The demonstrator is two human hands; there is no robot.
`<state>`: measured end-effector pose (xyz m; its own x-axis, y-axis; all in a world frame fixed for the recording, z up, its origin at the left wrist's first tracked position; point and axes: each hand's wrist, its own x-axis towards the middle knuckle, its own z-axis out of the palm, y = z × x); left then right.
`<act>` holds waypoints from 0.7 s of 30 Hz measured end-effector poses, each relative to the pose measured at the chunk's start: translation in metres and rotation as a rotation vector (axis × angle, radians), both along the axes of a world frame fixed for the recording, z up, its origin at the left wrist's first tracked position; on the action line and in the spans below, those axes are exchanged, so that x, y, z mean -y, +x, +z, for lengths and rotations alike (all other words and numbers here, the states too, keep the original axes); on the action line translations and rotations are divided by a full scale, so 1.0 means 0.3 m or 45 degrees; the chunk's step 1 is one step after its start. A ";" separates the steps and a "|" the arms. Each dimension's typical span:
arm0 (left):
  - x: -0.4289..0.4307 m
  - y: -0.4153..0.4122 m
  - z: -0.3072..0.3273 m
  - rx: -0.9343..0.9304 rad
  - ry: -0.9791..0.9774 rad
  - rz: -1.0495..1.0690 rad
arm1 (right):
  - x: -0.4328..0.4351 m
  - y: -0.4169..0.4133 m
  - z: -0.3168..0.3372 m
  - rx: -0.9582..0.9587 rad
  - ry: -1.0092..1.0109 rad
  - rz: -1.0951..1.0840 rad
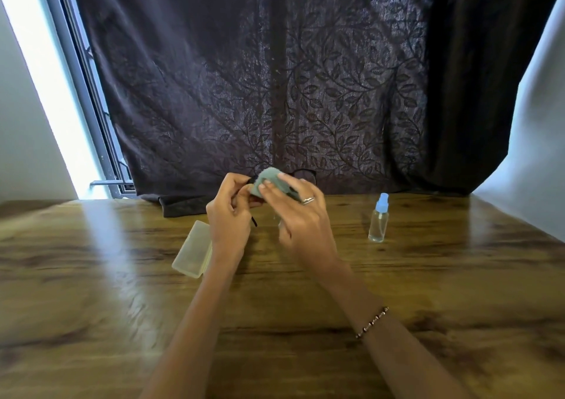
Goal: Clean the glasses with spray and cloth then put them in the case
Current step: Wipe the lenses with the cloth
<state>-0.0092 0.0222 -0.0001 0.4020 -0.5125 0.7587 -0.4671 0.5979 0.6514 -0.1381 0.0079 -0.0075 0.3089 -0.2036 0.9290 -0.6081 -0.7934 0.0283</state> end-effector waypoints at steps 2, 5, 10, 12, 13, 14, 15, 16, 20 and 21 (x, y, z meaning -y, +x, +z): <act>-0.001 -0.007 -0.002 0.008 -0.003 -0.041 | 0.007 0.005 0.004 -0.027 0.020 -0.036; 0.000 -0.005 0.003 -0.039 -0.029 -0.060 | 0.023 -0.014 0.005 0.097 0.063 -0.126; 0.001 -0.003 -0.005 -0.028 -0.011 -0.063 | 0.012 -0.001 0.008 -0.013 0.055 0.038; 0.002 -0.003 -0.002 -0.059 -0.005 -0.087 | 0.029 -0.017 0.016 0.036 0.080 0.011; 0.004 0.000 0.000 -0.087 -0.005 -0.104 | 0.034 -0.027 0.015 0.079 0.075 0.013; 0.004 0.003 0.002 -0.113 -0.004 -0.122 | 0.037 -0.034 0.014 0.115 0.071 0.028; 0.005 0.007 0.002 -0.129 0.000 -0.135 | 0.037 -0.037 0.012 0.141 0.082 0.052; 0.004 0.010 0.000 -0.138 0.007 -0.144 | 0.036 -0.037 0.013 0.175 0.115 0.079; 0.002 0.030 -0.003 -0.175 0.029 -0.143 | 0.036 -0.053 0.041 0.644 0.491 0.215; 0.004 0.036 -0.004 -0.181 0.032 -0.142 | 0.040 -0.065 0.052 0.784 0.602 0.239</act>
